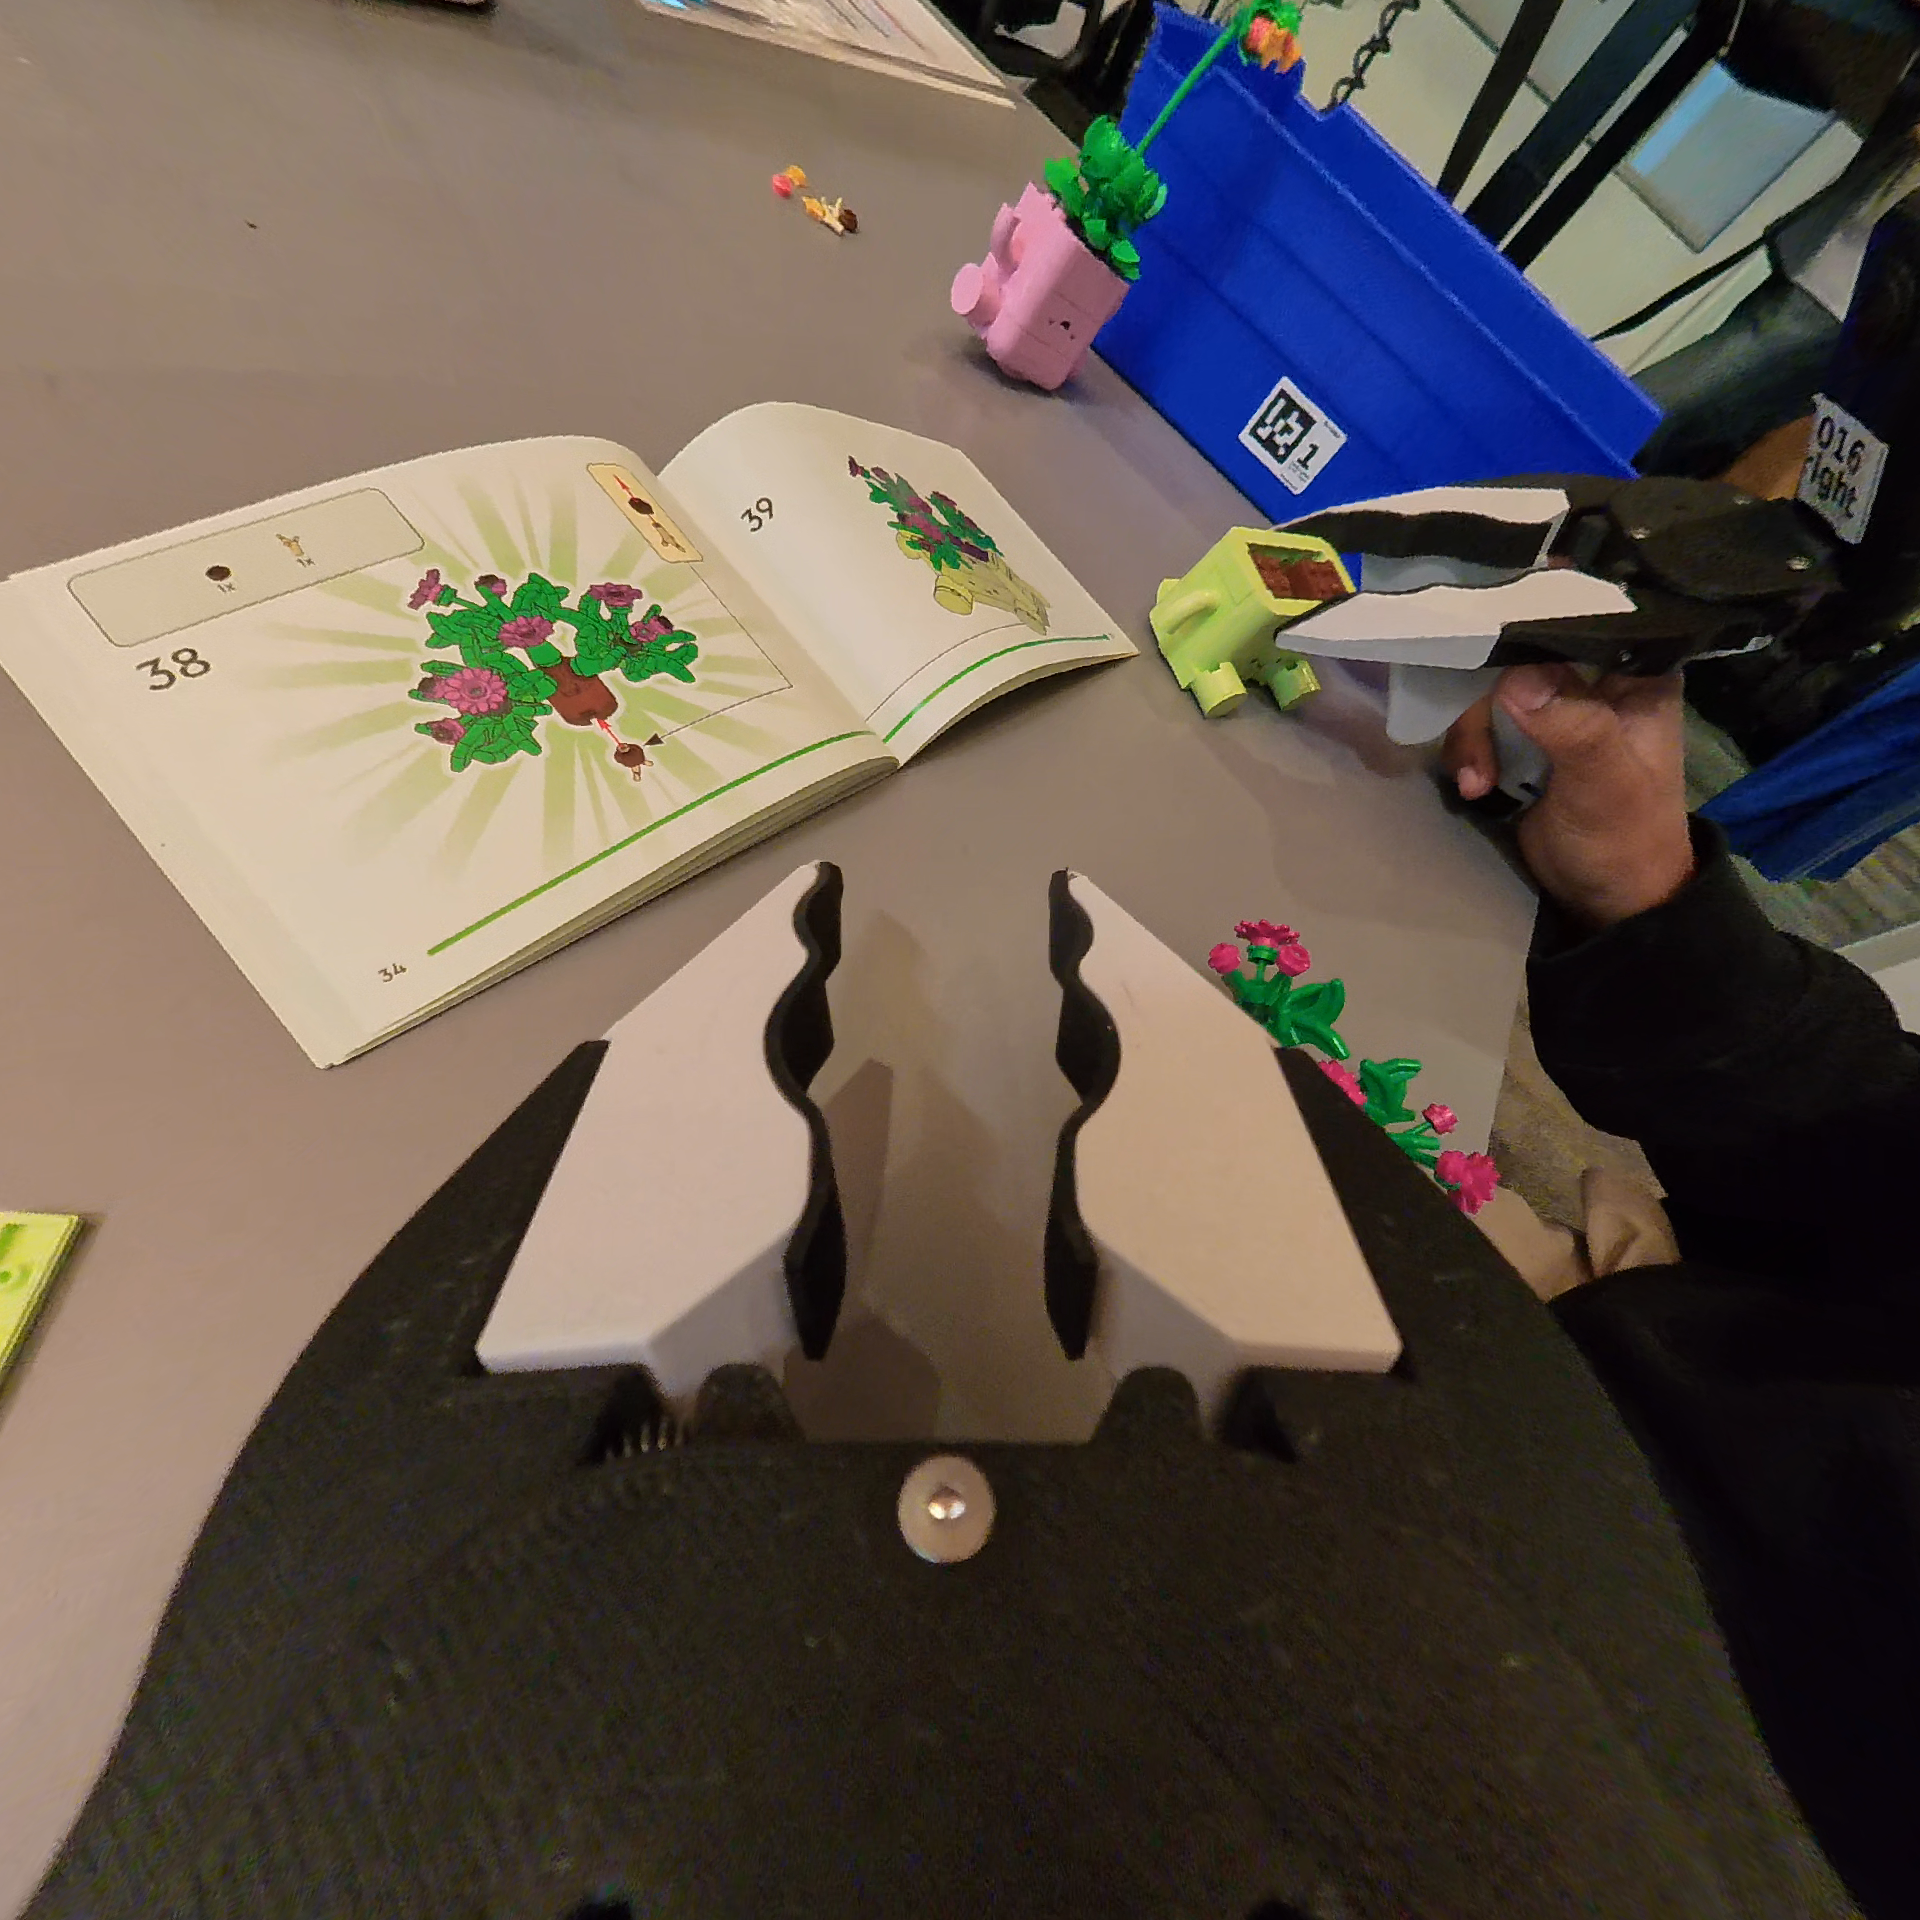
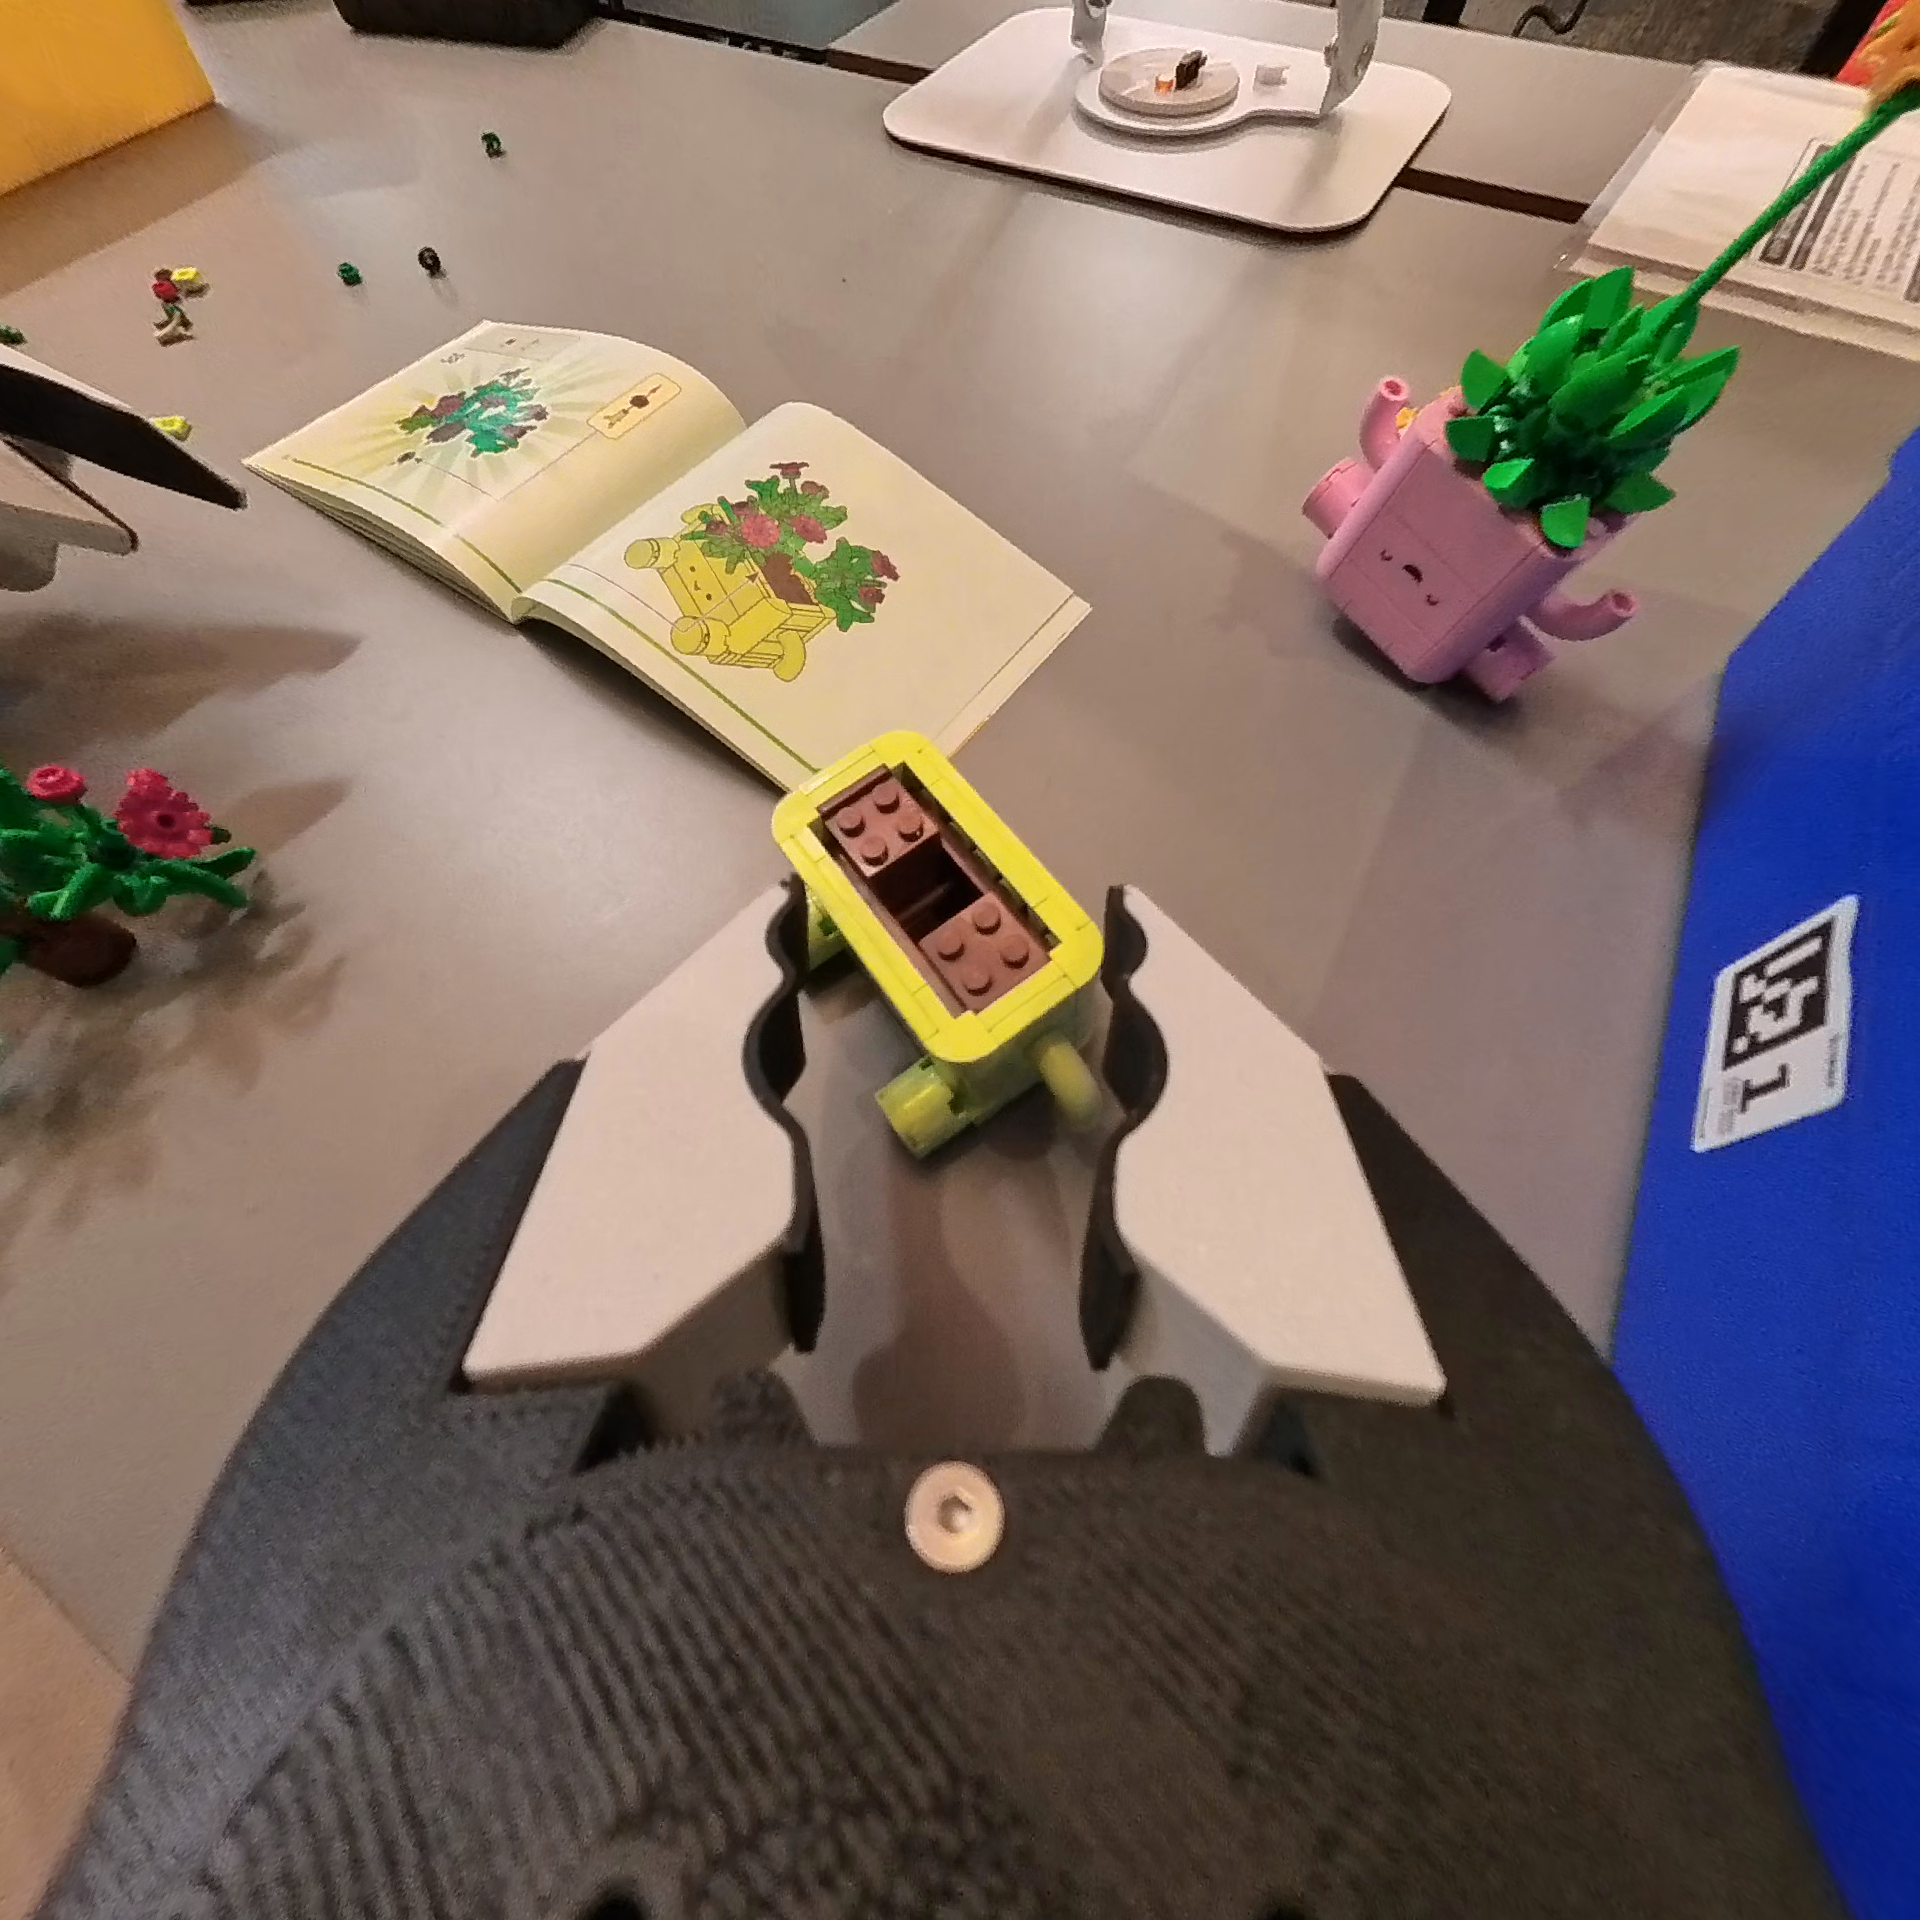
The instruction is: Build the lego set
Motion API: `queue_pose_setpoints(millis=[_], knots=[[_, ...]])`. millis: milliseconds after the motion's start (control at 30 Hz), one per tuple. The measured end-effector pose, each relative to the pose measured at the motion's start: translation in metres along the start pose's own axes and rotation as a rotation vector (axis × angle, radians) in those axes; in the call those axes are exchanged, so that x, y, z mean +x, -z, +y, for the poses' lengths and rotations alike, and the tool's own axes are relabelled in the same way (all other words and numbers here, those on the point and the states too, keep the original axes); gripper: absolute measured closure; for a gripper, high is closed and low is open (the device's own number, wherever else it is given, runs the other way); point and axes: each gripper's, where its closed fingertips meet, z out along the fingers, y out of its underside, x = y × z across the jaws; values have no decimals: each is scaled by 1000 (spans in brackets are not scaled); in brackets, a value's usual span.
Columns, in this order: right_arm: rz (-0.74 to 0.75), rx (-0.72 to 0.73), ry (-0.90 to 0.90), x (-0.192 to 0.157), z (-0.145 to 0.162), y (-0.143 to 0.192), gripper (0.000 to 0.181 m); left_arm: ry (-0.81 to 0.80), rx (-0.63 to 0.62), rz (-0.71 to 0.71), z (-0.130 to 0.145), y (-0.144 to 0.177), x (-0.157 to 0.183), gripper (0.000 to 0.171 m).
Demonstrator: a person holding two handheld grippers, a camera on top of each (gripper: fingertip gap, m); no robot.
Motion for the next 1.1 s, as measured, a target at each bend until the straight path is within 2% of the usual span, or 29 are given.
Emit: queue_pose_setpoints(millis=[433, 833, 1100], knots=[[3, -32, 24, -2, 4, -3, 134, -21, -20, 6, 2, -3, 3, 132], [-221, -24, 170, -50, 5, -1, 142, -24, -35, 2, 4, -4, 3, 132], [-195, -20, 147, -45, 3, -2, 141, -22, -41, 2, 5, -5, 2, 132]])
